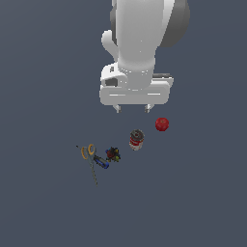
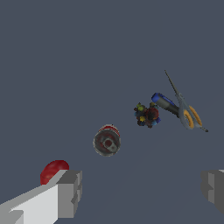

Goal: Pick up a designated object from a clutter of objects.

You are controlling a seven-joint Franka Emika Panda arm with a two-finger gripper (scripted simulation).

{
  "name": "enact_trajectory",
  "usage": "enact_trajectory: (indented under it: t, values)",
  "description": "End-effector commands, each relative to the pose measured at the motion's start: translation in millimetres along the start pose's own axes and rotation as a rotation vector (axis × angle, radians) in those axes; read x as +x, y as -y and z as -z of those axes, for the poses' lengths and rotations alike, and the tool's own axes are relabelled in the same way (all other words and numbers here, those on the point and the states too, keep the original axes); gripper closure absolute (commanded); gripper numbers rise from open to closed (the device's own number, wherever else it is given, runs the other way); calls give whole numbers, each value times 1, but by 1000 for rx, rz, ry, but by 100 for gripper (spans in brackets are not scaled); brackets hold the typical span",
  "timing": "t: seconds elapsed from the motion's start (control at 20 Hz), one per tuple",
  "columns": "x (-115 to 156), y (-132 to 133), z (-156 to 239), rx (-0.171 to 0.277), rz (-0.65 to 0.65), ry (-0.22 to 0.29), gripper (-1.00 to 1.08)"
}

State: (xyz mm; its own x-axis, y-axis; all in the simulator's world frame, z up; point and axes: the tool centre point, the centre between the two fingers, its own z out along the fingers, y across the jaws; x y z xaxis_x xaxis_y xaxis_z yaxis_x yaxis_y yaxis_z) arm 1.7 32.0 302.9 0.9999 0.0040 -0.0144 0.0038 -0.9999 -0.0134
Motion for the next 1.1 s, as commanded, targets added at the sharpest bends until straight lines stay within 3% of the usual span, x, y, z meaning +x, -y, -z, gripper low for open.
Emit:
enact_trajectory:
  t: [0.0,0.6,1.05]
  values:
    - [0,0,0,0,0,0,-92]
    - [-1,-11,-11,-4,-34,5,-92]
    - [-1,-9,-22,-8,16,4,-92]
